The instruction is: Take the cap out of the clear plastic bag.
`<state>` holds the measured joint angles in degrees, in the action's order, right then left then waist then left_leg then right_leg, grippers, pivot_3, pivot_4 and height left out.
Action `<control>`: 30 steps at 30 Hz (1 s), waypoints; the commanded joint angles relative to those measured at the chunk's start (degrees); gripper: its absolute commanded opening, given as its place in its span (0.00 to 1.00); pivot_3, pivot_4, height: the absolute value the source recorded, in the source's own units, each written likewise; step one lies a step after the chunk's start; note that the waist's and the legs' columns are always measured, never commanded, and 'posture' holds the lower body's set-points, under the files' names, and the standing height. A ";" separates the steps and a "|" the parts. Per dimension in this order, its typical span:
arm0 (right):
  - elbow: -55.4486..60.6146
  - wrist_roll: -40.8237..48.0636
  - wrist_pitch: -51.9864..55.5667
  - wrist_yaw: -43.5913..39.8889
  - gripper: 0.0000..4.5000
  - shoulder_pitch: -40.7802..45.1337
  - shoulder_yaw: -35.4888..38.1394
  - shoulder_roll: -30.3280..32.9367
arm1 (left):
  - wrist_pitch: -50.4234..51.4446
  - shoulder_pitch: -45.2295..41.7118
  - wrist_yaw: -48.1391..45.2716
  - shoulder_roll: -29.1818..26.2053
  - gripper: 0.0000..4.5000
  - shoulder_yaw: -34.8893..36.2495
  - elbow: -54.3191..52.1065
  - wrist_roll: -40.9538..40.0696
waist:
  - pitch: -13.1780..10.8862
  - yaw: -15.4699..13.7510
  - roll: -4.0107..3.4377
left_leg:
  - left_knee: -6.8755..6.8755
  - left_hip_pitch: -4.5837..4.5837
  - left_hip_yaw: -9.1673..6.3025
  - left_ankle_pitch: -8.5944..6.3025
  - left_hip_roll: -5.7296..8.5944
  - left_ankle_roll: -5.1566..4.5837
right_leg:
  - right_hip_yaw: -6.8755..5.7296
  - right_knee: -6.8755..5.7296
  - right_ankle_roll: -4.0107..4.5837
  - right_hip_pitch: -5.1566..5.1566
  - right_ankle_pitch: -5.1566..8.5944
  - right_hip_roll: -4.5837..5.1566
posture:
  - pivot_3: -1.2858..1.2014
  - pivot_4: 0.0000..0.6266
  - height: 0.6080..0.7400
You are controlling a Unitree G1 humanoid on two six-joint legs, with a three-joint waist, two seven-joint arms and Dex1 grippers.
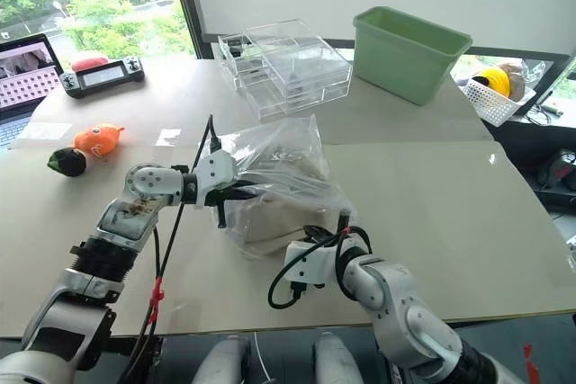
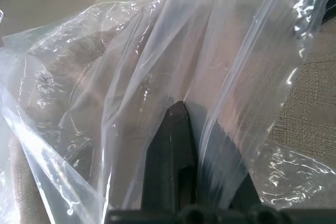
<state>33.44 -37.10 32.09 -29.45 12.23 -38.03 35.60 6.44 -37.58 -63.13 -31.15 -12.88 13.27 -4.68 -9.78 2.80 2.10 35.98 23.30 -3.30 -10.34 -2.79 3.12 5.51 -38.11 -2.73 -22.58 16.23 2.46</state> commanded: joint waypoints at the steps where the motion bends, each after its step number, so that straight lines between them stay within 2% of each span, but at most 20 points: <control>1: -9.17 -2.83 -2.98 -1.48 0.02 -0.42 -4.23 -2.02 | 0.23 0.48 -0.01 -0.79 0.00 0.86 -2.14 -0.36 | 0.01 0.07 0.02 | -0.01 -0.19 0.00 0.00 0.00 0.00 | 0.00 0.03 -0.01 0.20 0.01 0.00 | 0.52 0.24 0.96; 7: -16.70 -10.11 -7.63 -1.96 0.02 -0.25 -7.46 -6.71 | 2.12 1.81 -0.39 -1.74 0.00 1.05 -4.23 -0.69 | 0.23 0.72 0.09 | -0.03 -0.54 0.03 0.00 -0.03 0.00 | 0.03 0.02 0.00 0.44 0.03 -0.02 | 0.52 0.24 0.96; 14: -16.51 -21.11 -10.76 2.25 0.02 -6.99 -7.07 -6.49 | 4.40 2.60 -0.82 -2.45 0.00 1.40 -6.09 -1.08 | 0.58 0.72 0.17 | -0.08 -0.52 0.02 0.00 -0.03 0.00 | 0.03 0.04 0.00 0.43 0.05 -0.02 | 0.52 0.24 0.96; 25: -2.07 -32.52 -11.18 9.27 0.02 -25.98 -1.06 -8.68 | 5.37 2.88 -1.83 -3.04 0.00 1.19 -6.11 -1.10 | 1.13 -1.24 0.39 | -0.14 -0.32 0.03 -0.28 -0.02 0.23 | 0.00 0.17 0.01 0.32 0.39 0.01 | 0.52 0.24 0.96; 30: 5.96 -29.10 -9.93 7.24 0.02 -31.10 4.30 -12.92 | 4.23 1.99 -2.20 -2.68 0.00 0.87 -3.83 -0.53 | 1.11 -1.73 0.39 | -0.11 -0.31 0.02 -0.29 -0.03 0.24 | -0.01 0.16 0.02 0.30 0.42 0.01 | 0.52 0.24 0.96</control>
<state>37.61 -68.90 21.37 -18.73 -17.33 -35.60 23.55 11.43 -33.99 -65.59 -33.69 -12.58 9.36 -4.91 -8.67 1.07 2.50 35.90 23.00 -3.27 -10.62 -2.83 3.37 5.50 -37.95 -2.72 -22.28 16.65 2.47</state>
